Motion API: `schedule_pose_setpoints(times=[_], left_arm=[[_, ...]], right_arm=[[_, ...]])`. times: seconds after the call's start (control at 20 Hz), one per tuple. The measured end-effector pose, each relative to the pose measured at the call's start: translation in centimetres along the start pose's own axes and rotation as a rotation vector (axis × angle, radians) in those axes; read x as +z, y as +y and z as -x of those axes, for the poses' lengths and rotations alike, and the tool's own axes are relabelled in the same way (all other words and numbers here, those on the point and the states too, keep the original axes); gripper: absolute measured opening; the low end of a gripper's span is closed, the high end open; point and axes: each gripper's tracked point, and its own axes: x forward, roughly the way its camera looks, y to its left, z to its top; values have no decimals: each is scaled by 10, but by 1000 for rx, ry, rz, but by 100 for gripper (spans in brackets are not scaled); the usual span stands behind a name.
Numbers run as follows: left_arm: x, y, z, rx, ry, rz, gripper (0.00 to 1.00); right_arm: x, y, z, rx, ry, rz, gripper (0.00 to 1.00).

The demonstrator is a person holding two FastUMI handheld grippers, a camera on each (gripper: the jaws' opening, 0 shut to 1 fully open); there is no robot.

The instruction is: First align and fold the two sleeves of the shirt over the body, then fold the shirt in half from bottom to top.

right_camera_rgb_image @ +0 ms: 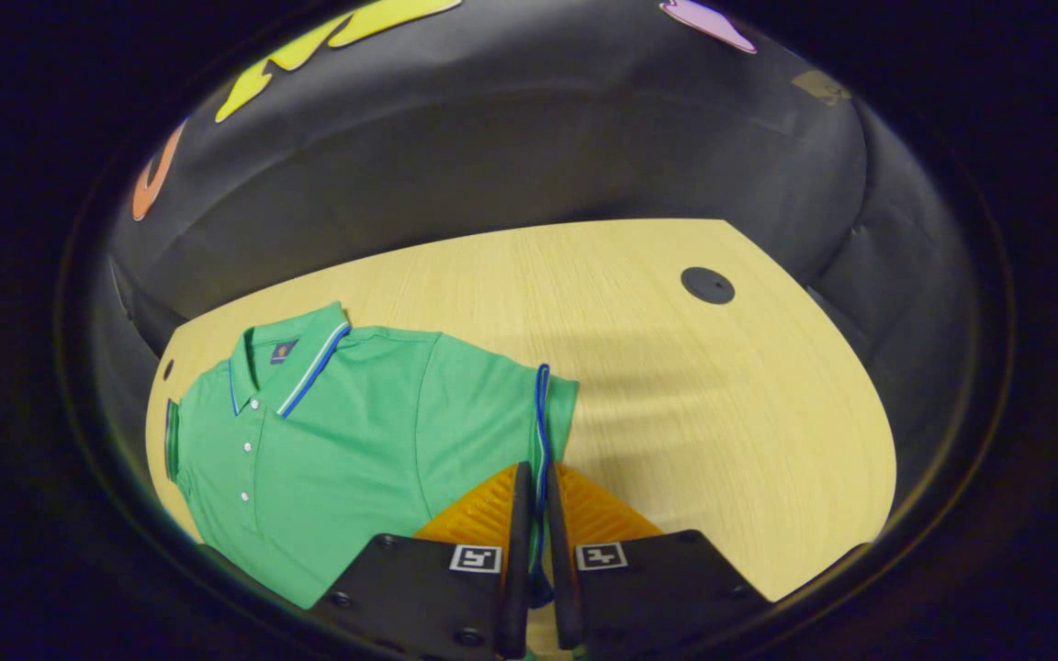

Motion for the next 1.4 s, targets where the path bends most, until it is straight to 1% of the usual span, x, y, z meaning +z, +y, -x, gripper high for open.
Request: schedule_pose_setpoints(times=[0.05,0.1,0.2,0.25,0.3,0.35,0.5,0.55,0.6,0.65,0.8,0.85,0.9,1.15,1.2,1.25,1.4], left_arm=[[4,-1,1,-9,-12,0,100],[7,-3,2,-17,-24,-3,100],[11,-4,3,-30,-36,-7,100],[11,-4,4,-32,-39,-6,99],[11,-3,6,-36,-40,-4,100],[11,-2,6,-35,-40,-3,100],[8,6,7,-32,-32,17,100],[7,9,7,-29,-27,27,100],[7,13,8,-26,-25,35,100],[6,16,10,-21,-25,38,100],[4,26,12,-7,-28,46,100],[2,28,13,-2,-25,51,100],[0,32,15,2,-20,53,100],[-3,47,20,31,-17,56,100],[-3,48,21,33,-17,59,100],[-4,48,23,34,-17,60,100],[-7,53,27,45,-15,59,100]], right_arm=[[2,1,0,4,-1,-1,8],[3,1,1,5,-2,-6,11],[3,2,2,13,4,-10,4],[5,5,5,27,-3,-21,4],[9,8,8,40,-15,-33,7],[15,5,13,34,-37,-31,7],[34,16,30,49,-97,-5,7],[36,21,33,60,-106,9,10],[39,28,36,73,-112,26,10],[39,33,39,80,-118,46,7],[35,56,46,117,-123,119,7],[34,64,45,124,-135,152,3],[32,70,46,128,-141,186,3],[6,110,61,229,-133,280,3],[2,119,64,251,-133,301,0],[-3,124,67,271,-137,330,3],[-18,138,72,302,-146,422,3]])
